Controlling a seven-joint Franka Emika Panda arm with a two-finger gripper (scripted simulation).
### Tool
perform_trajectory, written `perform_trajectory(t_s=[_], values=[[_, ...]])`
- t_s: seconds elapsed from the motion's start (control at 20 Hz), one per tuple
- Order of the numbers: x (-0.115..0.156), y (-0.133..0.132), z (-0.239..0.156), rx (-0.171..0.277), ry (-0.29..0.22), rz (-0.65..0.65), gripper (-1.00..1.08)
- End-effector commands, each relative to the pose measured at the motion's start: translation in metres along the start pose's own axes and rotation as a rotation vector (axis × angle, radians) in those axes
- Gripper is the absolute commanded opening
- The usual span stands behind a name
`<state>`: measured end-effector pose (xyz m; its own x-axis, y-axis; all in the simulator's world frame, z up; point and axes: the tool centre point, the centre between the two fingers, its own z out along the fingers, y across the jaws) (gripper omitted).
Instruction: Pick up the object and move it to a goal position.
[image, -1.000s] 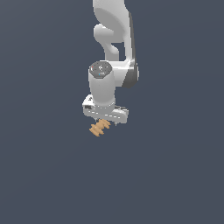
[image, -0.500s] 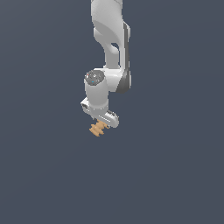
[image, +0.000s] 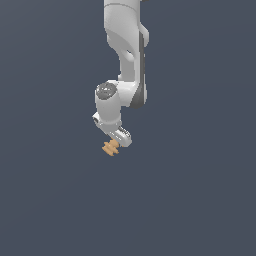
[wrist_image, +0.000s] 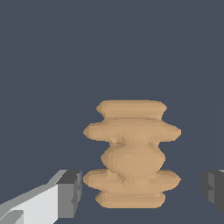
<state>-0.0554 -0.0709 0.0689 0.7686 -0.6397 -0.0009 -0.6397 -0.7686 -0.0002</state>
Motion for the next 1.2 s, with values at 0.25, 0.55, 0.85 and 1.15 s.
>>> perform_trajectory(t_s=[0.25,0.55,0.85,1.15], values=[[0.0,0.001,0.006,0.0,0.0,0.005,1.0],[-0.001,0.002,0.032,0.0,0.001,0.008,1.0],[-0.001,0.001,0.05,0.0,0.001,0.009,1.0],[0.0,0.001,0.051,0.0,0.001,0.01,-1.0]])
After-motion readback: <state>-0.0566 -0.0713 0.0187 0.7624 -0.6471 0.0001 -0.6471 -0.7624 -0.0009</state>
